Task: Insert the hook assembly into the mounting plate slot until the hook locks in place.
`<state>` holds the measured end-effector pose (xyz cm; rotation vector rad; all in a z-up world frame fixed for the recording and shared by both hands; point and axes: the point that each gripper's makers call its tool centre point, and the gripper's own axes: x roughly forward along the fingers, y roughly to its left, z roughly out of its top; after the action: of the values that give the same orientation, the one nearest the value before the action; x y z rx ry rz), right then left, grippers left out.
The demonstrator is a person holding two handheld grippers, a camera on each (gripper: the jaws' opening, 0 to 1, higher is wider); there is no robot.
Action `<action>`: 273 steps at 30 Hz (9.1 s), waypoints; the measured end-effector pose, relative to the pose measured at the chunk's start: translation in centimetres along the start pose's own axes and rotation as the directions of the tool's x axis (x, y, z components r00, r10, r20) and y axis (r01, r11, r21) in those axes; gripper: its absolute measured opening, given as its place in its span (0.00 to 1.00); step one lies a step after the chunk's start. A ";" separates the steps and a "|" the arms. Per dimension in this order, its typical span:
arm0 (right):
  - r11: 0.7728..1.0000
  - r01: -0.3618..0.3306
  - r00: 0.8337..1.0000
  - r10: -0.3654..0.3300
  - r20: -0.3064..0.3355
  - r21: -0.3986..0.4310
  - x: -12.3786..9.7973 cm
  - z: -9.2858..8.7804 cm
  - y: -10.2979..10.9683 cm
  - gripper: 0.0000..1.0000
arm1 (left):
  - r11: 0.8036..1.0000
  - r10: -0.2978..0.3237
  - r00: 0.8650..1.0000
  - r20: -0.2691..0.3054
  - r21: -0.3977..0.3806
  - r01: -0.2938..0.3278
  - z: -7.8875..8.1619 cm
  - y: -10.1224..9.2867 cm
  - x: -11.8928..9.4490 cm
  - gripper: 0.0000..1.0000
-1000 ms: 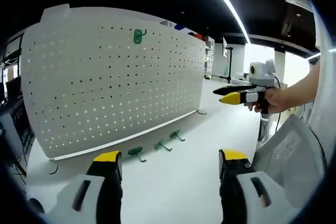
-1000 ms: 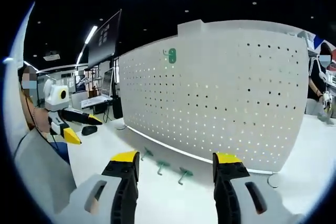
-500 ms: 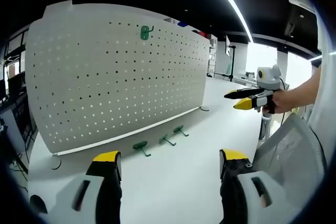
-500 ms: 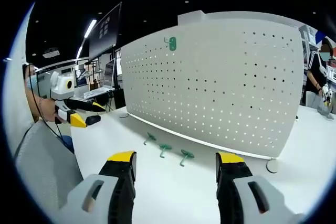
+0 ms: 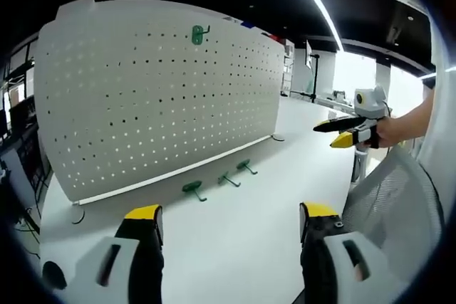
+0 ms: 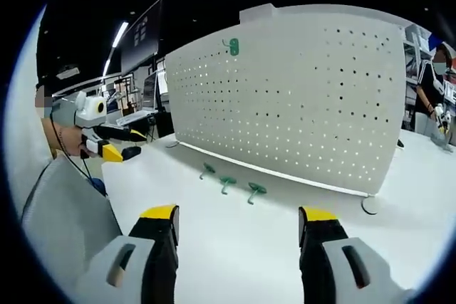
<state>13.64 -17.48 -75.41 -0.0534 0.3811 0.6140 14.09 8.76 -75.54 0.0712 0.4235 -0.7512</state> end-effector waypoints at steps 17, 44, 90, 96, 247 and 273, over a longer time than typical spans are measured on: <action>1.000 0.023 0.997 -0.022 -0.068 0.021 -1.0 -2.2 -0.2 0.67 | 1.000 -0.005 0.999 -0.037 -0.020 0.004 -1.4 0.5 -0.8 0.81; 0.999 0.018 0.997 -0.015 -0.076 0.051 -0.8 -2.7 0.2 0.66 | 0.986 -0.104 0.980 -0.170 0.108 0.124 -0.7 1.6 2.4 0.83; 0.998 0.032 0.996 -0.027 -0.088 0.052 -0.5 -2.7 0.1 0.66 | 0.795 -0.230 0.811 -0.538 0.376 0.475 -2.4 3.9 10.4 0.83; 0.998 0.029 0.995 -0.024 -0.094 0.051 -0.7 -2.9 0.1 0.66 | 0.757 -0.221 0.776 -0.590 0.398 0.518 -3.2 4.2 11.2 0.83; 0.998 0.028 0.992 -0.022 -0.124 0.050 -0.4 -4.2 0.6 0.64 | 0.692 -0.087 0.698 -0.711 0.462 0.556 -5.2 7.7 17.9 0.02; 0.997 0.041 0.994 -0.034 -0.108 0.058 -0.5 -3.8 0.3 0.64 | 0.785 -0.175 0.827 -0.534 0.431 0.445 -1.6 6.7 17.3 0.02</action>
<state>11.81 -18.14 -78.73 -0.0357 0.5009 0.5637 29.36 2.79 -84.45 0.7522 0.6868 -1.1894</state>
